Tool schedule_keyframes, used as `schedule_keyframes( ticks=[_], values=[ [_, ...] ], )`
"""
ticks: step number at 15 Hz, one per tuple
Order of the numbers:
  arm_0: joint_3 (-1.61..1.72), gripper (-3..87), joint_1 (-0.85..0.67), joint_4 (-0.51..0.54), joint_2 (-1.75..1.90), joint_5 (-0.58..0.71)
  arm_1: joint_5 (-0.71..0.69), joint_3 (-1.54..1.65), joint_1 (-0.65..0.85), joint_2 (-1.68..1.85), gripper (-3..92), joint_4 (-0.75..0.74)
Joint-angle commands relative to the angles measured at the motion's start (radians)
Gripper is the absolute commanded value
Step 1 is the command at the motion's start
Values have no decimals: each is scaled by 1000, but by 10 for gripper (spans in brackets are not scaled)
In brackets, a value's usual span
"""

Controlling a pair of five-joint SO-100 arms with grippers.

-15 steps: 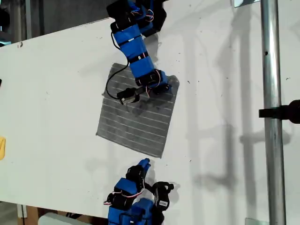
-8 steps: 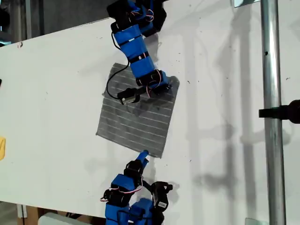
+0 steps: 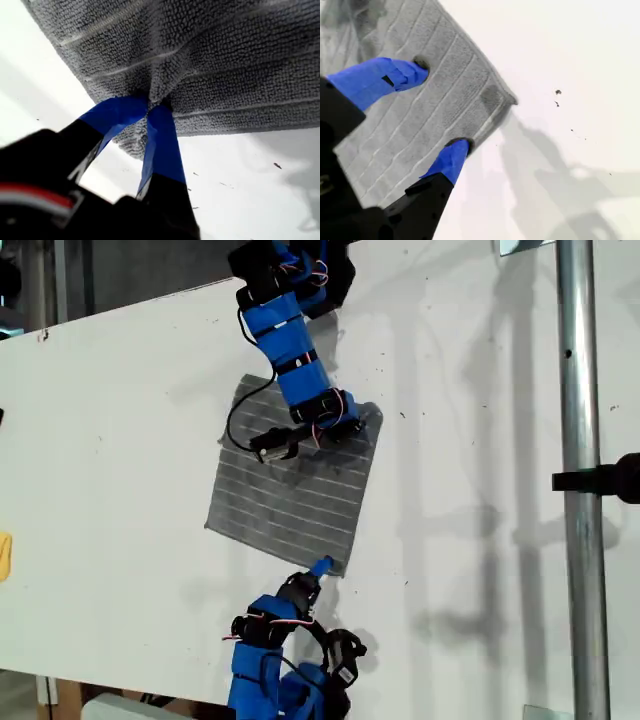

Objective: Grasp corners of a towel and fold twice.

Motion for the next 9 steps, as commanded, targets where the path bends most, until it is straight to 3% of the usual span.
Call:
schedule_keyframes(
  ticks=[1,4,9],
  values=[
    [-64,257,-2,-58,-103,-31,6,-20,0,61,-2,8],
    [-75,258,17,-127,-212,-84,15,-18,-15,74,-2,9],
    [-178,267,40,-135,-400,-175,15,-17,-20,103,-2,6]
  ],
)
